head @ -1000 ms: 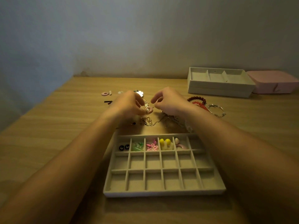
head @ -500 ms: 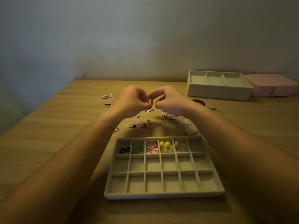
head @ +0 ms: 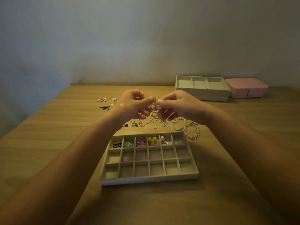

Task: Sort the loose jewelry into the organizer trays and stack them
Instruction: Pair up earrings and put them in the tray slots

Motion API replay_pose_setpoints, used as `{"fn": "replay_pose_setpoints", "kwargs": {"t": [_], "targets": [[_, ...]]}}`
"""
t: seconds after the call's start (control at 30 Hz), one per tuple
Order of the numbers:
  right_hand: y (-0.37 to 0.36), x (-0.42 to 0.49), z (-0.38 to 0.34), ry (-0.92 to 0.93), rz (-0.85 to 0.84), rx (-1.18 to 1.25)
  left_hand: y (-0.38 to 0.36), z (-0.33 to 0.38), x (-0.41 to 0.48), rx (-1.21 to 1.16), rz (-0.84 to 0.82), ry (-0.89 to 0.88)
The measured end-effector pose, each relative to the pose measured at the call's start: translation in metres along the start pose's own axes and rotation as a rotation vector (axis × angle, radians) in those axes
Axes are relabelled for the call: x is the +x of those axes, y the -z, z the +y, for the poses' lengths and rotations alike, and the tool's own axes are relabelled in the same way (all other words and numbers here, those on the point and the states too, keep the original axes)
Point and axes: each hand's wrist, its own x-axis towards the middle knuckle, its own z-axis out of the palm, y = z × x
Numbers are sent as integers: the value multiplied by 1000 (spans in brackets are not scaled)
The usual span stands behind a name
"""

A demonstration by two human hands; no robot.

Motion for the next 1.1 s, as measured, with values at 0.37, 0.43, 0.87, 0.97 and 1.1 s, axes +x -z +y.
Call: {"fn": "replay_pose_setpoints", "kwargs": {"t": [0.37,0.43,0.87,0.97,1.1], "targets": [[0,-21,5,-27,-8,30,-18,6,-13,-311,-49,105],[0,-21,7,-37,-16,24,-20,7,-15,-360,-66,110],[-4,-21,0,102,157,-84,-30,-1,-14,-279,-28,88],[-7,-21,4,103,140,-52,-29,-3,-13,-337,-59,104],[-11,-20,8,71,128,26,-26,-8,-13,-315,-90,122]]}}
